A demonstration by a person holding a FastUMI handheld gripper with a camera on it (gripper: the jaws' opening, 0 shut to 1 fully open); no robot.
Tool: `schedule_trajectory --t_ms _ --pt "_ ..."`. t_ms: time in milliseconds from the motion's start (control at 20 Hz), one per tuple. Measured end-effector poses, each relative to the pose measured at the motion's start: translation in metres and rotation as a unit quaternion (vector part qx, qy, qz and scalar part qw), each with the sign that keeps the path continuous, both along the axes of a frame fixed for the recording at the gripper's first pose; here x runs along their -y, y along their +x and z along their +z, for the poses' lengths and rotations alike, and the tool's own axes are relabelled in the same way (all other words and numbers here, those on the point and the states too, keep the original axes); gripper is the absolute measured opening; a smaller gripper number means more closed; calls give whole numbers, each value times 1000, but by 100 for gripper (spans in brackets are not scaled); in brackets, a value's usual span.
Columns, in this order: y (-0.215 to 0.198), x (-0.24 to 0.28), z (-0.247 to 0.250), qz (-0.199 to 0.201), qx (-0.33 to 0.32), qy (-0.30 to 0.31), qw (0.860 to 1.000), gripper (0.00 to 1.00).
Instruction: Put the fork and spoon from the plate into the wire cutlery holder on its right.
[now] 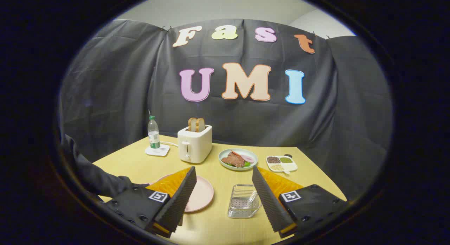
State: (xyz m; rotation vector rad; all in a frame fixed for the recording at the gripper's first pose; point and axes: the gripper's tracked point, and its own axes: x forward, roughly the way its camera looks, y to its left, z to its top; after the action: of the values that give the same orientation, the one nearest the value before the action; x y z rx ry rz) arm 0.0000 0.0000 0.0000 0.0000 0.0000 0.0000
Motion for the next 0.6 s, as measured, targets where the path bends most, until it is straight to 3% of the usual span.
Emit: schedule_trajectory --t_ms 600 --pt "1 -34 -20 7 -22 -16 1000 100"
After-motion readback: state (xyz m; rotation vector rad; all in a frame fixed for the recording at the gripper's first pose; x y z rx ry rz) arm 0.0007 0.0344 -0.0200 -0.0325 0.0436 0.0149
